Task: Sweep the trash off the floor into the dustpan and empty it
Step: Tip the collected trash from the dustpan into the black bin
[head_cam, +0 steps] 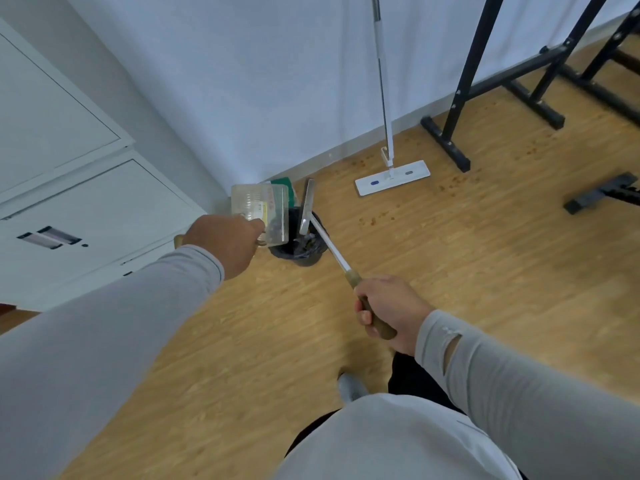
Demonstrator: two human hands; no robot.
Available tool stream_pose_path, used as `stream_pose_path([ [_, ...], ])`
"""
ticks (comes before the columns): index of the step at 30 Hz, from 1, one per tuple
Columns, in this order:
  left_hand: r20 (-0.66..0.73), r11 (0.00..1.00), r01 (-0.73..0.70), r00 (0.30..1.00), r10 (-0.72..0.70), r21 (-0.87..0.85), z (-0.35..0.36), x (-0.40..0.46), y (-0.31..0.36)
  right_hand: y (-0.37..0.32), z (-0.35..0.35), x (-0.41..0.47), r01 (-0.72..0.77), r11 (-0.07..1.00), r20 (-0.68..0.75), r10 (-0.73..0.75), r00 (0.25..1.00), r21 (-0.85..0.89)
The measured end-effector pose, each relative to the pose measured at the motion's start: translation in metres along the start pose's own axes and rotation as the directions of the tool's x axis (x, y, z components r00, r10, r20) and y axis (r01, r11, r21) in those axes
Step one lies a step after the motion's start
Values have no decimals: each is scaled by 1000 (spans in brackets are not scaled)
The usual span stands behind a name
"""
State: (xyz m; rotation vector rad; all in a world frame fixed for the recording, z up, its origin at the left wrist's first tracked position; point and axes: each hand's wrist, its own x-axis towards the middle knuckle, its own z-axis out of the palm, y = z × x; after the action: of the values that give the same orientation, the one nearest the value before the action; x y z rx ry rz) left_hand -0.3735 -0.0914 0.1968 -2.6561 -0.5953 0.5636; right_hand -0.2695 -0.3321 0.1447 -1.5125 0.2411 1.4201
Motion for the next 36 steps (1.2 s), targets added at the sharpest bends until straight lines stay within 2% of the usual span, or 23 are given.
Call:
stream_pose_path([
  [8, -4, 998, -57, 998, 57, 5, 3, -2, -6, -23, 1, -4, 67, 998, -7, -67, 998, -7],
  [14, 225, 997, -73, 972, 73, -6, 0, -28, 8, -42, -10, -7, 112, 973, -59, -127, 990, -202],
  [17, 236, 992, -119, 966, 104, 46, 11, -33, 16, -45, -12, -7, 128, 955, -68, -151, 986, -268],
  [19, 279, 995, -92, 957, 75, 50, 17, -35, 12, -43, -11, -5, 134, 948, -84, -164, 983, -290],
  [22, 255, 984, -142, 961, 111, 107, 13, -36, 13, -46, -13, -2, 140, 946, -96, -175, 980, -292],
  [25, 236, 988, -142, 964, 124, 60, -1, -35, 11, -53, -15, -1, 139, 946, -99, -174, 980, -292],
  [28, 169, 995, 0, 986, 16, -99, -11, -29, -3, -64, -20, -6, 143, 937, -124, -190, 974, -317],
  [31, -12, 969, 110, 993, -116, -222, -23, -21, -20, -89, -27, -15, 114, 935, -160, -176, 971, -336],
  [33, -57, 912, 206, 969, -241, -355, -34, -15, -31, -111, -32, -28, 100, 935, -178, -168, 970, -339],
  [36, -27, 752, 318, 913, -406, -577, -48, -8, -43, -147, -39, -46, 134, 937, -145, -189, 971, -323],
])
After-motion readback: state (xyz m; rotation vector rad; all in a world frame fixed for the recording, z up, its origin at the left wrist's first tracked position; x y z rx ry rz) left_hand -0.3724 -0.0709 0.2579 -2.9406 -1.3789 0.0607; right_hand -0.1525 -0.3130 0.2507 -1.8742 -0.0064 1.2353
